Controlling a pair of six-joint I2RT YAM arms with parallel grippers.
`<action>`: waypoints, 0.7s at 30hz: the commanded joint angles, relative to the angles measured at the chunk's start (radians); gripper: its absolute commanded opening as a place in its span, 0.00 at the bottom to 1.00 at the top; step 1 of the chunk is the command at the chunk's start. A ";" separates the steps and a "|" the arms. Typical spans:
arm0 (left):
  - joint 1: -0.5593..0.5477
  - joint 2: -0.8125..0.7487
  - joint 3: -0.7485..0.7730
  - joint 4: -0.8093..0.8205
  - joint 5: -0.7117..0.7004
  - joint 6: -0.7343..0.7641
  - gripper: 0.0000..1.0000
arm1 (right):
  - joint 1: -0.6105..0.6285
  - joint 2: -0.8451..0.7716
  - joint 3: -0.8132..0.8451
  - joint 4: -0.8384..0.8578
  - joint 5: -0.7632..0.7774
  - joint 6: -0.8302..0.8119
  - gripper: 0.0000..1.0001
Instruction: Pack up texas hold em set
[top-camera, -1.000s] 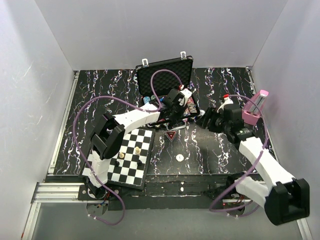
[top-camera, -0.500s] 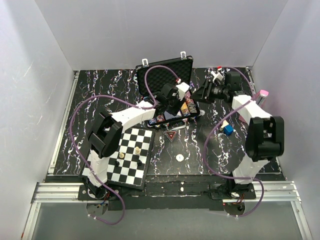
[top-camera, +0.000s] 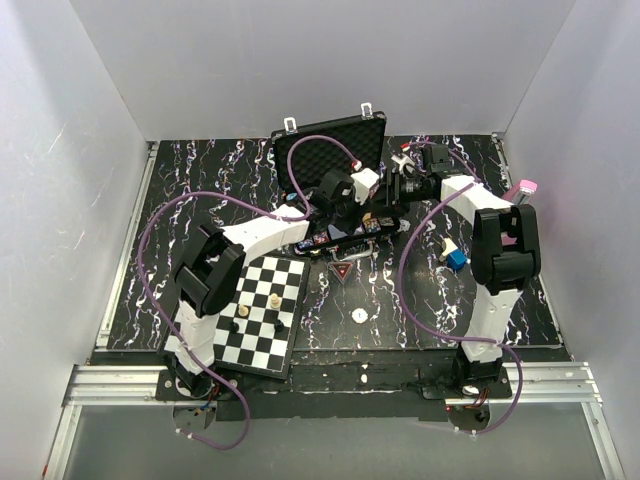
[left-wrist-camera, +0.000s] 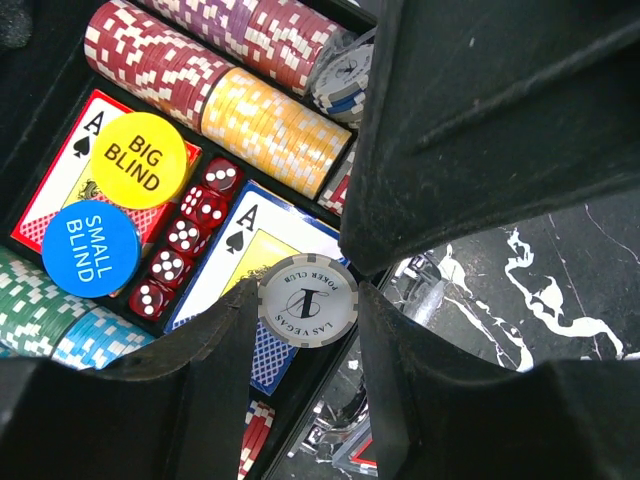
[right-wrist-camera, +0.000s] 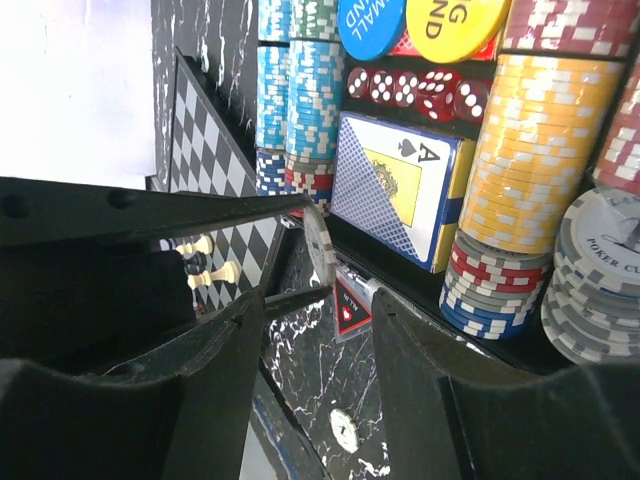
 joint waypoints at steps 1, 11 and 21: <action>0.011 -0.091 -0.007 0.032 0.018 0.004 0.30 | 0.010 0.021 0.052 -0.041 -0.048 -0.039 0.54; 0.017 -0.112 -0.028 0.055 0.044 -0.011 0.30 | 0.030 0.073 0.095 -0.075 -0.100 -0.059 0.52; 0.017 -0.125 -0.043 0.076 0.058 -0.019 0.31 | 0.051 0.088 0.112 -0.070 -0.145 -0.049 0.50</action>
